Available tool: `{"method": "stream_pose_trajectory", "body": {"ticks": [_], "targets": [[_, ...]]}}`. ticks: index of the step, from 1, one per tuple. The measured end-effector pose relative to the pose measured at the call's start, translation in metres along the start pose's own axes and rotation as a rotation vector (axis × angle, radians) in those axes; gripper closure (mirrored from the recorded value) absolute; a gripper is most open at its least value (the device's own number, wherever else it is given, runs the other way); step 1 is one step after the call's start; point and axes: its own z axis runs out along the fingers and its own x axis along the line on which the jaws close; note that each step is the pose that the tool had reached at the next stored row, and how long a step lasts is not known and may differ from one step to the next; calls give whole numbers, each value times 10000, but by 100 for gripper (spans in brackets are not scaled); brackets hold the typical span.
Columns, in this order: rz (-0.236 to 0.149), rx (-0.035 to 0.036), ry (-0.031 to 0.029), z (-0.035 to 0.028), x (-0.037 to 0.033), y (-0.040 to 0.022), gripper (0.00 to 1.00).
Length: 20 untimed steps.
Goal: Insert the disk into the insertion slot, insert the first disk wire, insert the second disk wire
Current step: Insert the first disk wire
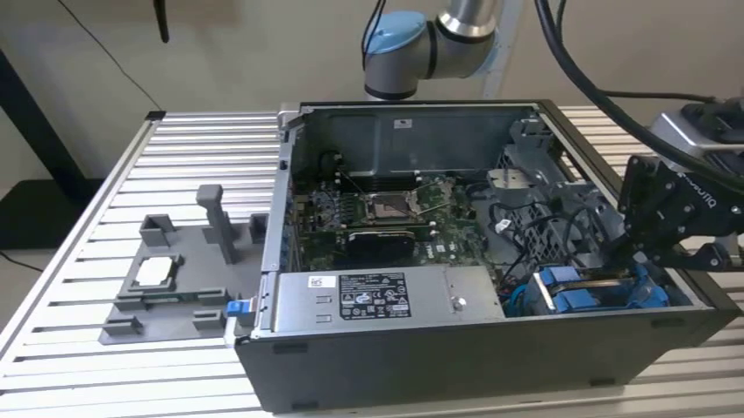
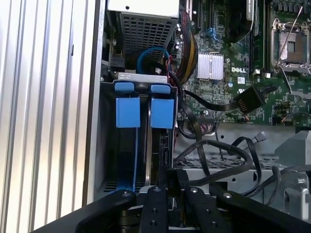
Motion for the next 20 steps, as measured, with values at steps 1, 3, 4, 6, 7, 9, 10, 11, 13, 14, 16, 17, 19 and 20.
{"method": "stream_pose_trajectory", "body": {"ticks": [1, 3, 4, 6, 7, 9, 10, 11, 13, 14, 16, 17, 19, 20], "targets": [[5, 0, -1, 4, 1, -1, 81], [24, 3, -3, 8, 1, -3, 81], [38, 5, -5, 11, 2, -3, 81], [80, 10, -8, 14, 2, -5, 81], [102, 13, -11, 16, 3, -5, 81], [156, 19, -21, 18, 2, -6, 81], [178, 23, -24, 17, 2, -6, 81], [193, 24, -28, 16, 2, -6, 81], [201, 27, -30, 5, 1, -5, 81], [204, 27, -28, -2, 0, -4, 81], [210, 27, -29, -4, 0, -2, 81], [215, 28, -29, -4, 0, -1, 81], [239, 32, -28, -5, 0, 1, 81], [259, 34, -28, -5, -1, 1, 81]]}}
